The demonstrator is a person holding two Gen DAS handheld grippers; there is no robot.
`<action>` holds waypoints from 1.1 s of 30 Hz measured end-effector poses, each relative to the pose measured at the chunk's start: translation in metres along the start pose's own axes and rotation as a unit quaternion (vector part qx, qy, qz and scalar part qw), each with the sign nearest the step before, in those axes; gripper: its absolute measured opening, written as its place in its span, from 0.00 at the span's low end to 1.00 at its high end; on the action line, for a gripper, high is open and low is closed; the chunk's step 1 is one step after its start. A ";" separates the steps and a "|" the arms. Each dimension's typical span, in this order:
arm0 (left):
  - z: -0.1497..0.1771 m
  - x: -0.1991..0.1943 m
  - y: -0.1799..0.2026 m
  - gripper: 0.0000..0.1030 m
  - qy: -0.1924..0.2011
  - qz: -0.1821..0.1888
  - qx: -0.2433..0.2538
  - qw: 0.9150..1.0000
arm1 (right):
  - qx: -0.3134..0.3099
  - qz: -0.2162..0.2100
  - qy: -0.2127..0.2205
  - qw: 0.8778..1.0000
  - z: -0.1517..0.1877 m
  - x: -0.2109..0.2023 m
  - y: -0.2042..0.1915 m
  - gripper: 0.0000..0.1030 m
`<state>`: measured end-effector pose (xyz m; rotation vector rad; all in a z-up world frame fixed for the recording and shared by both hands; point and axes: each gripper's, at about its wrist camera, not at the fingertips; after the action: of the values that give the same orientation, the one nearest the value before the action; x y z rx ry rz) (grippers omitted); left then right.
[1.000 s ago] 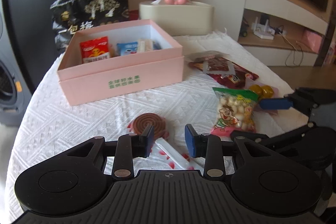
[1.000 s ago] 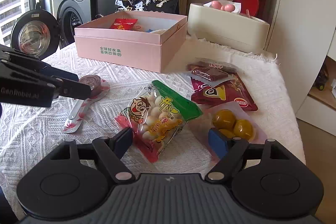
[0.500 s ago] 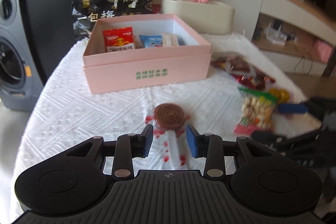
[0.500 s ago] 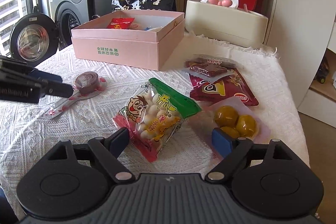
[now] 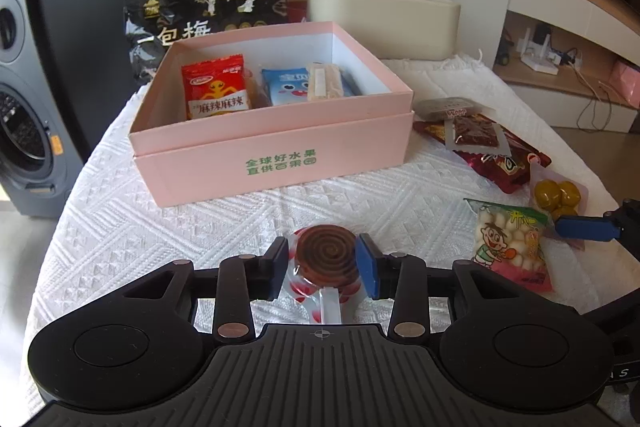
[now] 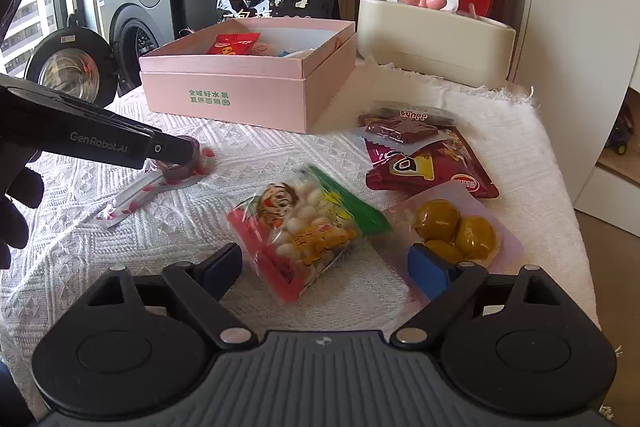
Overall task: Organize snacks
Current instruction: 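Grasp the lollipop pack with the left gripper while the right gripper releases it, then hold the lollipop with the left gripper while the right grasps the white candy bag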
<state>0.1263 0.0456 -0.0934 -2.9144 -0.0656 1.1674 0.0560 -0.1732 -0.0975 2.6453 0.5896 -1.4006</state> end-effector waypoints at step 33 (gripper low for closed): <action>0.015 0.008 -0.004 0.50 0.011 0.070 -0.009 0.997 | -0.005 -0.011 -0.024 1.000 -0.005 0.009 0.001 1.00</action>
<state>0.1210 0.0495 -0.1097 -2.9903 0.1303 1.1576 0.0646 -0.1703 -0.1019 2.5970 0.6202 -1.4581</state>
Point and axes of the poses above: each gripper's, at about its wrist camera, not at the fingertips, and x roughly the way its jaws point, y to its right, z to its underside, and after that the axes turned 2 degrees about -z, right-handed
